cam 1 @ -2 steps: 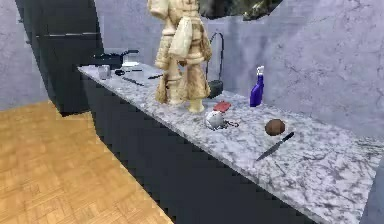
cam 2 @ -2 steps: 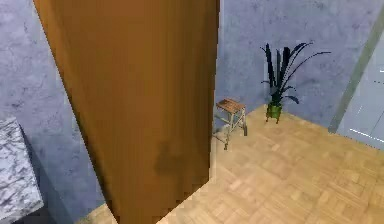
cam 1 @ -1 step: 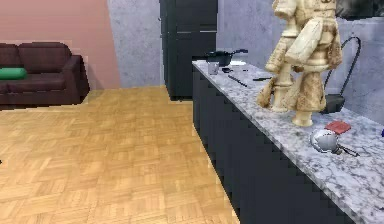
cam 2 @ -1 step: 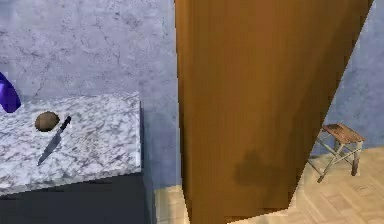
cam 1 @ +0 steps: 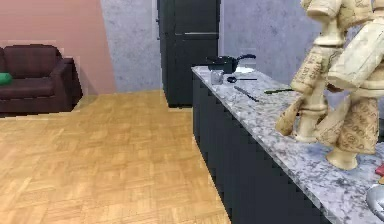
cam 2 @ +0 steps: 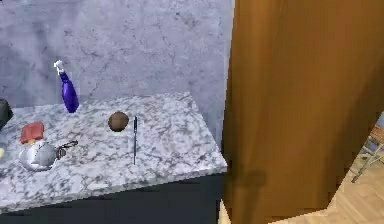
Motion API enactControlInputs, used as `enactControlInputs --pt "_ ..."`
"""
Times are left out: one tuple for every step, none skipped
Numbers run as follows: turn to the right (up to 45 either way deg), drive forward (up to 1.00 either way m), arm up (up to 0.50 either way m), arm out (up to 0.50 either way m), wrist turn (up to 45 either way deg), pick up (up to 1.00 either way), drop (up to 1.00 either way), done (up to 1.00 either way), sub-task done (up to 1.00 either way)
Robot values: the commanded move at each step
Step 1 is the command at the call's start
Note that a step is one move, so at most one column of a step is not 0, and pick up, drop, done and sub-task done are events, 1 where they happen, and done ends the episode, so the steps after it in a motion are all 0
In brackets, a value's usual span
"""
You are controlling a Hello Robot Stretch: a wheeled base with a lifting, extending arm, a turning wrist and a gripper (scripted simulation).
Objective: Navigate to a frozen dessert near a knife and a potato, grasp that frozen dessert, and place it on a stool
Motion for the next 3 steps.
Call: enactControlInputs --pt "-36.0 0.00 0.00 0.00 0.0 0.00 0.00 0.00 0.00" --pt "0.0 0.00 0.50 0.00 0.0 0.00 0.00 0.00 0.00" --pt "0.0 0.00 0.38 0.00 0.0 0.00 0.00 0.00 0.00"
